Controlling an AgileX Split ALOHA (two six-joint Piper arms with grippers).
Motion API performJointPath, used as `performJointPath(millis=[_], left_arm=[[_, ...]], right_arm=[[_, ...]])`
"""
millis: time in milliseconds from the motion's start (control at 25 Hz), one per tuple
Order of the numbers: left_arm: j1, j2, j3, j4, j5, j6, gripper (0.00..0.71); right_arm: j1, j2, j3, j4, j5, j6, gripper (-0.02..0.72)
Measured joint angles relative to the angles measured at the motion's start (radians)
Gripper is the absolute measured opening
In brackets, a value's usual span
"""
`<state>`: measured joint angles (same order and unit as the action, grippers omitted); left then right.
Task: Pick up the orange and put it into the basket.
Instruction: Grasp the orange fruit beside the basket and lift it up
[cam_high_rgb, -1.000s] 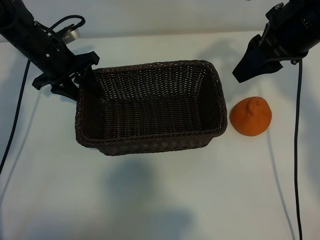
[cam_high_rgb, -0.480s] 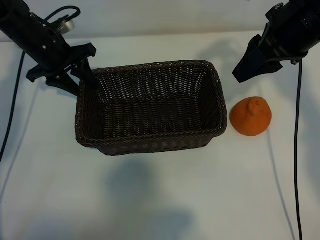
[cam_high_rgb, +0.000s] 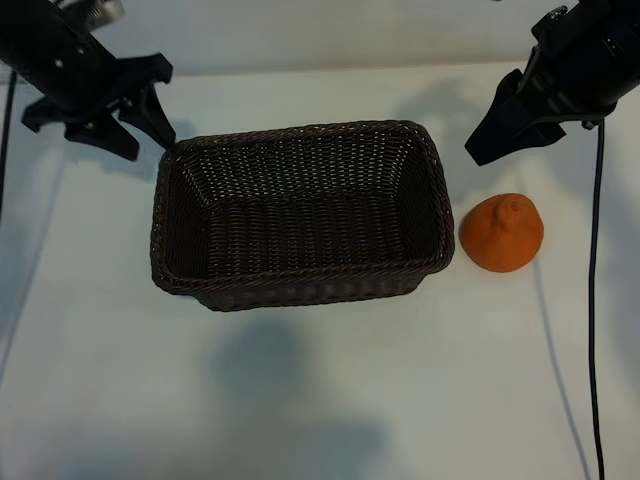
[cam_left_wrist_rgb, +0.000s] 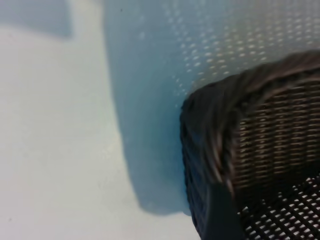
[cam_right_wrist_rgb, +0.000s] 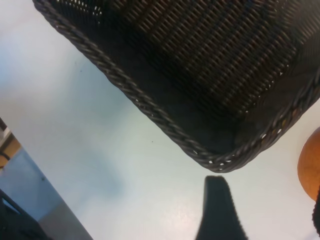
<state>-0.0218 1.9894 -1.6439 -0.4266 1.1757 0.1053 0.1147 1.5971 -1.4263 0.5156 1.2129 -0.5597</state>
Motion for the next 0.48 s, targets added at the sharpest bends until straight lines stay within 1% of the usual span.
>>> performJointPath(millis=[240, 480], left_arm=[[0.0, -0.079, 0.0, 0.012, 0.0, 0.014, 0.494], [0.0, -0.118, 0.0, -0.005, 0.0, 0.023, 0.494]], right_arm=[[0.0, 0.0, 0.0, 0.0, 0.0, 0.0, 0.445], [0.0, 0.0, 0.0, 0.0, 0.0, 0.0, 0.445]])
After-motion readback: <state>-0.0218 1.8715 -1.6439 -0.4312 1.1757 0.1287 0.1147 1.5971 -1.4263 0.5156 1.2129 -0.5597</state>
